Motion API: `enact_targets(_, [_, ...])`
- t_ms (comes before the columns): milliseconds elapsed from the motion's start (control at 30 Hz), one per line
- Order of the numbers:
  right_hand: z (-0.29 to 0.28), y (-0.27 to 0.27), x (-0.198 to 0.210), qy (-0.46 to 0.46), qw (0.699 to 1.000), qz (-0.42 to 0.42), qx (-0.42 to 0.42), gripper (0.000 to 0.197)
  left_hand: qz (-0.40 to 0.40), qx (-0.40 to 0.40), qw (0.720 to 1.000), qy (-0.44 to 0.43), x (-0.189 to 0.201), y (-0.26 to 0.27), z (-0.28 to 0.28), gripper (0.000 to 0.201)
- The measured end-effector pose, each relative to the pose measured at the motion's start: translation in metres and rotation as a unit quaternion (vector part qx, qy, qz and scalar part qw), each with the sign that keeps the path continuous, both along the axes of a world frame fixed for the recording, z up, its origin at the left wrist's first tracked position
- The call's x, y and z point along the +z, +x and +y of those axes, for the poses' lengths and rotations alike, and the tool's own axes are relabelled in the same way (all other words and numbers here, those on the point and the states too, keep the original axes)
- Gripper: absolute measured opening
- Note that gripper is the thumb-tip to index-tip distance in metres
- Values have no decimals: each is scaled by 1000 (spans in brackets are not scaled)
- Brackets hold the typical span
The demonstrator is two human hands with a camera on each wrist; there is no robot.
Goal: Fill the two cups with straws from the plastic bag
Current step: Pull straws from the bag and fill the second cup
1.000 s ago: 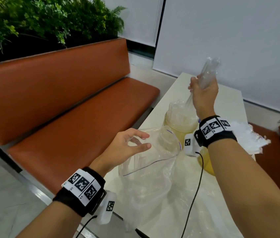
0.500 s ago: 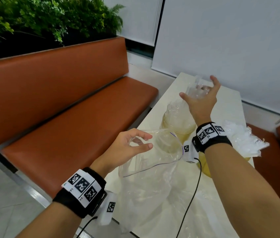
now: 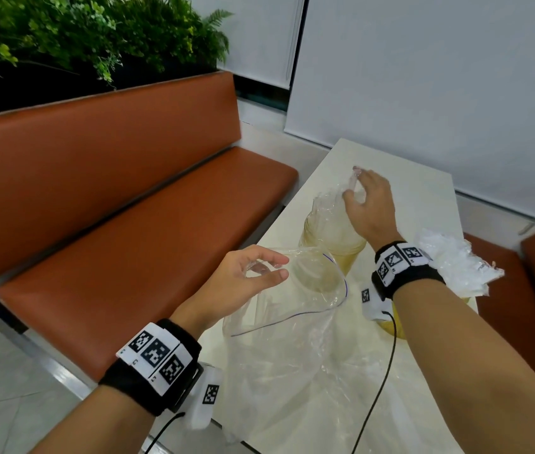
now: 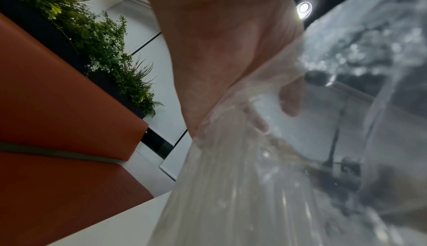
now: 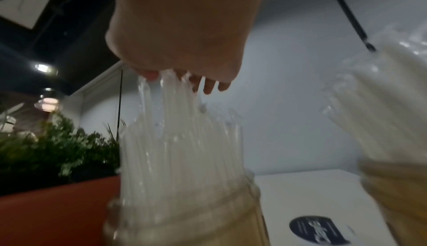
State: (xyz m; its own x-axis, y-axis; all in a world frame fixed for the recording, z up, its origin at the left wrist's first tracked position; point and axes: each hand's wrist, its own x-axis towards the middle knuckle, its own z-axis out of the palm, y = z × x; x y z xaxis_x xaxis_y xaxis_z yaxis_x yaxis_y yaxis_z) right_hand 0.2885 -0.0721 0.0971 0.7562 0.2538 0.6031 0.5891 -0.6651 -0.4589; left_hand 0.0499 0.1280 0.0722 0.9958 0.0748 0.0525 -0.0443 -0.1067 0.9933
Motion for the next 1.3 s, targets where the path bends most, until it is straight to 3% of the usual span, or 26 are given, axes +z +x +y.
enact_targets(67, [7,-1,20,25,999,-36,2,54,3,-1,1000,-1,2,1,-1,16])
enact_targets(167, [18,-6,31,-79,994,-70,10,44,3,3,1000,-12,4,3,-3,19])
enact_targets(300, [19,-6,-6,-256,966,41,19,39,0,6,1000,-13,7,4,-4,26])
enact_targets(367, [18,-6,-11,-243,970,15,3,48,2,6,1000,-7,7,3,-4,28])
enact_targets(500, [19,-12,-4,-106,989,-41,-94,49,4,7,1000,-5,7,1,-2,35])
enact_targets(533, [18,-15,-6,-114,989,-17,-93,53,5,7,1000,-5,7,0,-2,37])
enact_targets(600, [16,-21,-15,-213,974,42,-65,59,7,9,1000,-7,7,0,-2,41])
enact_targets(667, [12,-24,-17,-261,961,68,-58,51,7,10,1000,-9,7,0,-2,45])
enact_targets(767, [14,-37,11,-107,993,-2,-49,42,1,22,1000,-11,6,-1,-2,51])
enact_targets(833, [20,-64,45,-8,999,-31,21,27,-1,33,999,-18,5,-2,-4,54])
enact_targets(867, [24,-80,61,11,997,11,77,28,-1,39,999,-24,6,-2,-5,53])
enact_targets(933, [32,-117,81,-68,960,208,173,36,1,52,998,-39,7,-4,-8,49])
enact_targets(967, [35,-132,82,-153,922,299,192,36,2,58,997,-44,7,-5,-9,47])
enact_targets(1000, [38,-144,76,-256,884,337,197,33,0,64,997,-46,8,-5,-10,44])
enact_targets(1067, [44,-163,55,-406,838,310,194,39,-6,74,996,-43,10,-6,-12,46])
enact_targets(1167, [53,-179,20,-419,827,318,200,67,-6,80,996,-46,12,-8,-14,50])
enact_targets(1233, [57,-183,3,-413,824,328,206,60,-5,79,996,-49,12,-9,-13,49])
enact_targets(1300, [56,-183,-9,-409,827,317,222,42,-7,81,995,-51,10,-9,-11,48])
